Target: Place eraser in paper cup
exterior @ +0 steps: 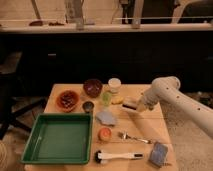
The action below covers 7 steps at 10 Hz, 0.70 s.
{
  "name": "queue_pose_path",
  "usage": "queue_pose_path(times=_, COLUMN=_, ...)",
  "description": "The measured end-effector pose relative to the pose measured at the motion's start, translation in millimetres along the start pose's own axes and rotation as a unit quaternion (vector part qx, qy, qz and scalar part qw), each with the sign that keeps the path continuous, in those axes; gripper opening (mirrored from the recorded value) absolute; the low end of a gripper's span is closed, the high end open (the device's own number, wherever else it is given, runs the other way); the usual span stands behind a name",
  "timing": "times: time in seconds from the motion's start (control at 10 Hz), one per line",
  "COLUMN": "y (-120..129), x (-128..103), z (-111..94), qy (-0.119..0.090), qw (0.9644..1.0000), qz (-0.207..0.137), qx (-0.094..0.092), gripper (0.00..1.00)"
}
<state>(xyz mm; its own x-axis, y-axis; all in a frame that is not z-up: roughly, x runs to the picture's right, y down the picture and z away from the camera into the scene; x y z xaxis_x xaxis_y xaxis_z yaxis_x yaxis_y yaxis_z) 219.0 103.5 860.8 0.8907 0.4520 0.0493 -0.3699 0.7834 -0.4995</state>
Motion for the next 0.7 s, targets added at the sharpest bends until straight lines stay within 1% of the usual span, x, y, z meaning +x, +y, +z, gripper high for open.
queue_pose_path(times=0.3, y=0, x=-3, z=1, qy=0.000, qw=1.0000, qz=-0.002, qx=-0.001, gripper=0.00)
queue_pose_path(times=0.5, y=-1, x=-2, z=1, qy=-0.001, qw=1.0000, qz=-0.002, qx=0.003, gripper=0.00)
queue_pose_path(times=0.6, y=-8, x=-3, z=-3, qy=-0.003, qw=0.9998, qz=-0.008, qx=0.016, gripper=0.00)
queue_pose_path(times=0.7, y=-15, x=-4, z=-7, qy=-0.004, qw=0.9996, qz=-0.015, qx=0.025, gripper=0.00)
